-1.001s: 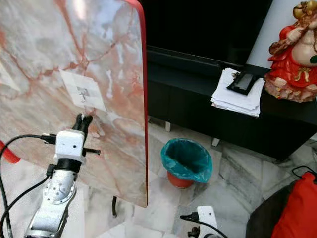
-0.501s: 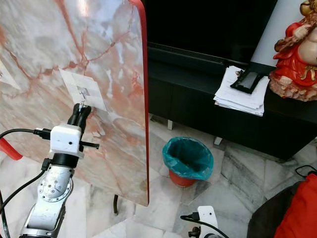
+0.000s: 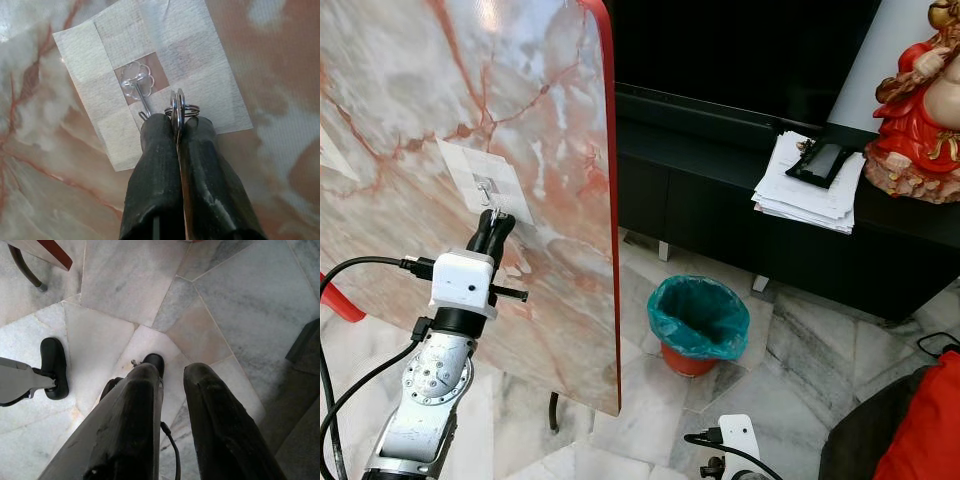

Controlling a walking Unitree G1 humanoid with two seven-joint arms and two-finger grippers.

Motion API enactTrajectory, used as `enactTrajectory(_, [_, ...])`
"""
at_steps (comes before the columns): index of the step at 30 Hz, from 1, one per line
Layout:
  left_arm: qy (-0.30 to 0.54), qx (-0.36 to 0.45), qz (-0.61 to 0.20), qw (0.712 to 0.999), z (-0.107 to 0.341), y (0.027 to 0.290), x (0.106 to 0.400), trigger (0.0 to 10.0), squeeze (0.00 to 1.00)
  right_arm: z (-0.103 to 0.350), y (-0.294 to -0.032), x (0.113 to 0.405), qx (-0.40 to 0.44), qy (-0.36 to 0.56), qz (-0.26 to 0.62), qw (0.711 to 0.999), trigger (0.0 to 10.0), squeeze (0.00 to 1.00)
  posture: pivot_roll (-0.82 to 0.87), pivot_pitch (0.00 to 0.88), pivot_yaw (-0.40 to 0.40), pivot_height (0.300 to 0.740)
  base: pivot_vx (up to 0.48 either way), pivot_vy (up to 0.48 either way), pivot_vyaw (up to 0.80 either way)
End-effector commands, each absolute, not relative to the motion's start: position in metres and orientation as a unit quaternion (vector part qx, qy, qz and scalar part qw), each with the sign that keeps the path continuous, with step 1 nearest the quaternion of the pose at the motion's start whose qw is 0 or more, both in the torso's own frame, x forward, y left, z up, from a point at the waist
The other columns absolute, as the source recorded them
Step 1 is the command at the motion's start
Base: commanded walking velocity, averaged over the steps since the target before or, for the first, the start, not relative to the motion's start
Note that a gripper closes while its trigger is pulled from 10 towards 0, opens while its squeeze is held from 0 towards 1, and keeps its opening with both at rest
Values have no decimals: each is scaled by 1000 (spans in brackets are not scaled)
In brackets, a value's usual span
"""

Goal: Hang keys on a hook

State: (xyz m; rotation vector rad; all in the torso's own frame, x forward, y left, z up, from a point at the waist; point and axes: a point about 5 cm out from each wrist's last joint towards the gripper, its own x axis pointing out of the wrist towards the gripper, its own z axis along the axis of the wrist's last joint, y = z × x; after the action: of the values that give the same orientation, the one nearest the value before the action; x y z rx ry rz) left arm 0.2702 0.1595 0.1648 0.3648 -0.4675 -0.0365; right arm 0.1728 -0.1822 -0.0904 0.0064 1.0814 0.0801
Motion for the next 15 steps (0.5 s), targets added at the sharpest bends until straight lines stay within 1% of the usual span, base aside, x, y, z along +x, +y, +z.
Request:
enactTrajectory(1, [-240, 180, -11, 954, 170, 162, 269, 10000, 0, -91, -183, 171, 1, 515, 38, 856, 10000, 0, 0, 107, -35, 740, 0, 0, 0])
enactTrajectory(15, [-249, 176, -5, 952, 174, 162, 268, 10000, 0, -91, -183, 172, 1, 515, 38, 856, 10000, 0, 1, 106, -35, 740, 0, 0, 0])
